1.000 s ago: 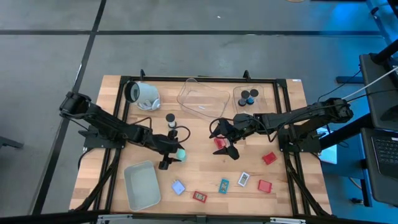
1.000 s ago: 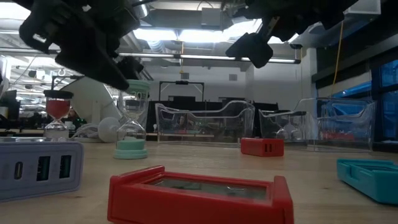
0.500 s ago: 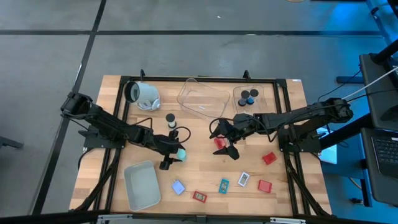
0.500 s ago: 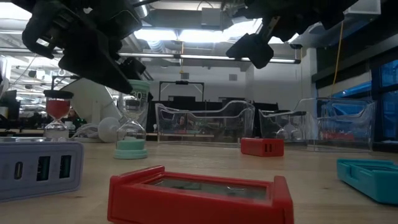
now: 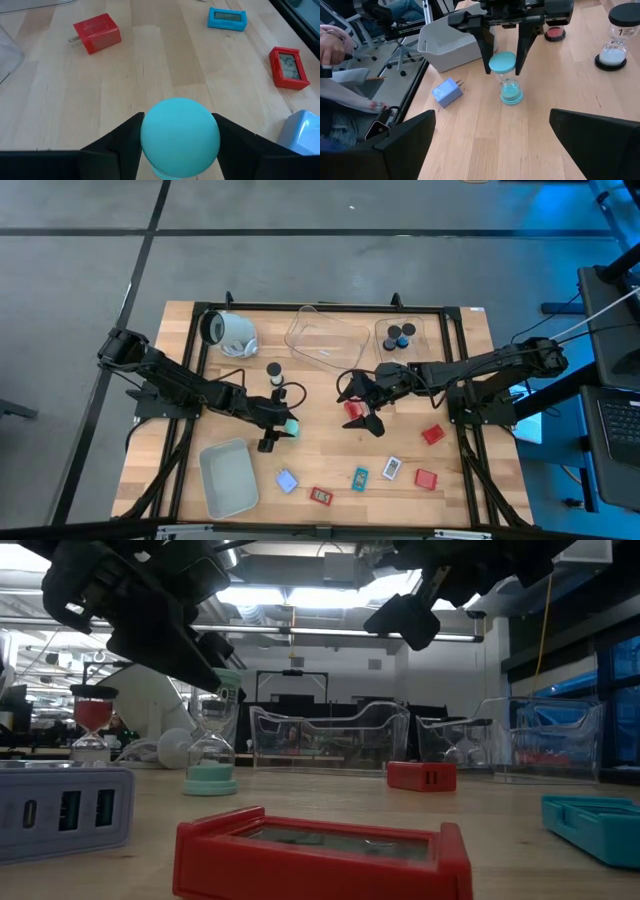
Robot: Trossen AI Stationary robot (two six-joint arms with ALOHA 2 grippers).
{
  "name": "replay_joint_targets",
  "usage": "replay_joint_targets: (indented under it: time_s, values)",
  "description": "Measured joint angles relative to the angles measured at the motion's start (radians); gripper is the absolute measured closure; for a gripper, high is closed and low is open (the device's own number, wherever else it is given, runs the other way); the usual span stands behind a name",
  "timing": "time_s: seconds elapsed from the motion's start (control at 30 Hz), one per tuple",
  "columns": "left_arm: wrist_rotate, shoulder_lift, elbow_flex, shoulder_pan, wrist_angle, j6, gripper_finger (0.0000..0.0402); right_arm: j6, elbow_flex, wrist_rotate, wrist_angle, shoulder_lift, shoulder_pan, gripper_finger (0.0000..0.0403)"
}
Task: Pick & Place Office items
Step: Put the light green hourglass into the right transparent bin
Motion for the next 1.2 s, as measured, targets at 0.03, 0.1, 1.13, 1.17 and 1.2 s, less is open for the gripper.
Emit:
replay_joint_targets:
  time_s: [0.03,0.1,1.13,1.17,1.2]
  values:
    - [0.0,0.0,0.0,0.0,0.0,-0.002,0.0202,0.0,0.0,0.0,0.0,0.0,0.0,0.0007]
    - [0.0,0.0,0.0,0.0,0.006,-0.01,0.0202,0.0,0.0,0.0,0.0,0.0,0.0,0.0007]
    - [-0.215,-0.077,0.285,-0.014,0.379,0.709,0.0199,0.444,-0.001,-0.059,0.156,-0.215,-0.072,0.0007]
    - [-0.213,-0.077,0.285,-0.014,0.391,0.718,0.0199,0.445,-0.001,-0.063,0.169,-0.215,-0.074,0.0007]
    - [-0.212,-0.077,0.285,-0.014,0.409,0.727,0.0199,0.445,-0.001,-0.064,0.175,-0.215,-0.076,0.0007]
